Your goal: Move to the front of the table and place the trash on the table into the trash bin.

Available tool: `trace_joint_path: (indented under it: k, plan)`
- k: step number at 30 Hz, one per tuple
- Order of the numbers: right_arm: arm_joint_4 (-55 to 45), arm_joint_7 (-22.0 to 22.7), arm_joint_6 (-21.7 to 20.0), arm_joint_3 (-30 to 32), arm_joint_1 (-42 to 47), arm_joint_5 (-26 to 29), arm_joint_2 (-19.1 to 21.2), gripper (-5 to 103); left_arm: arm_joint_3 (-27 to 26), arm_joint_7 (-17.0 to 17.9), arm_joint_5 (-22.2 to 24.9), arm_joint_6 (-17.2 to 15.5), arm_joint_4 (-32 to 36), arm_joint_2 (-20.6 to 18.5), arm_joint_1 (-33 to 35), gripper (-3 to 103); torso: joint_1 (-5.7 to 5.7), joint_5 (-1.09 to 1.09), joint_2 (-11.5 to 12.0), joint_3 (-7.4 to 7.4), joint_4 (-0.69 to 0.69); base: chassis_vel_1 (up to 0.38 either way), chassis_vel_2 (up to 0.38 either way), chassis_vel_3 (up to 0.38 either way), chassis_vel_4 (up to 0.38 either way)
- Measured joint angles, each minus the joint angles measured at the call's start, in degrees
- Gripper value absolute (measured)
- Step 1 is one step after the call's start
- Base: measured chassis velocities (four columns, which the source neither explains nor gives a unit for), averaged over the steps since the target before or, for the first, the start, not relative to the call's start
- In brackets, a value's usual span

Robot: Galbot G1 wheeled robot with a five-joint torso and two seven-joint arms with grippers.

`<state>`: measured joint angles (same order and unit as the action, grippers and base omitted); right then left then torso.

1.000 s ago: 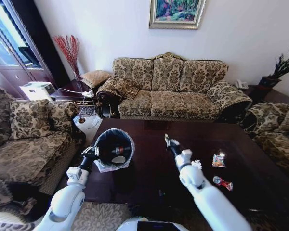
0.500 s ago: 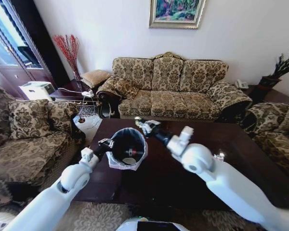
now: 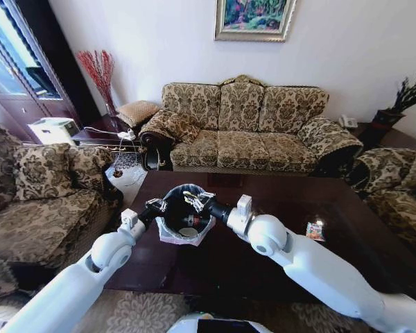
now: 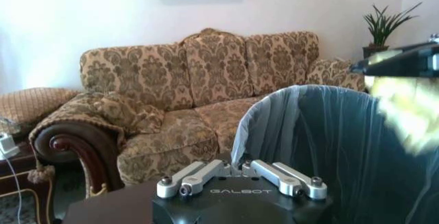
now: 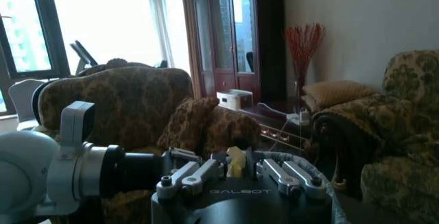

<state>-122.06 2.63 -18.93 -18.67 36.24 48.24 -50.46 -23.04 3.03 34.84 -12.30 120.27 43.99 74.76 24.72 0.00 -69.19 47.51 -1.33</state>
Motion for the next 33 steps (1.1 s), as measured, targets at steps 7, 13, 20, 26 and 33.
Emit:
trace_joint_path:
  k: [7, 13, 20, 26, 33]
  plan:
    - [0.51, 0.37, 0.21, 0.18, 0.13, -0.73, -0.54, 41, -0.83, -0.03, -0.12, 0.03, 0.58, 0.24, 0.56, 3, 0.0, 0.0, 0.0, 0.0, 0.01, 0.0, 0.0, 0.0, 0.0]
    - [-0.73, 4.17, 2.07, 2.65, 0.96, -1.69, -0.13, 62, -2.56, 0.3, -1.15, 0.03, 1.04, 2.06, 1.8, 3, 0.0, 0.0, -0.01, 0.0, -0.01, 0.0, 0.0, 0.0, 0.0]
    - [-3.98, 14.96, 1.43, 15.35, 12.02, -7.37, 3.64, 89, -9.18, 2.96, -7.42, 0.54, 1.88, 8.93, 4.15, 3, 0.0, -0.01, -0.01, 0.0, 0.02, 0.0, 0.0, 0.0, 0.0]
    - [-2.19, 14.91, 0.7, 33.27, 27.52, -16.75, 3.26, 100, -16.82, 3.42, -10.0, 1.82, 2.37, 14.41, 6.55, 3, -0.01, 0.02, -0.01, -0.01, 0.0, 0.0, 0.0, 0.0, 0.0]
    - [-0.35, 7.88, 6.11, 50.61, 46.07, -23.36, -3.54, 100, -21.11, 0.47, -12.84, 4.88, 2.1, 18.33, 10.85, 3, -0.01, 0.0, -0.01, -0.01, 0.02, 0.0, 0.0, 0.0, 0.0]
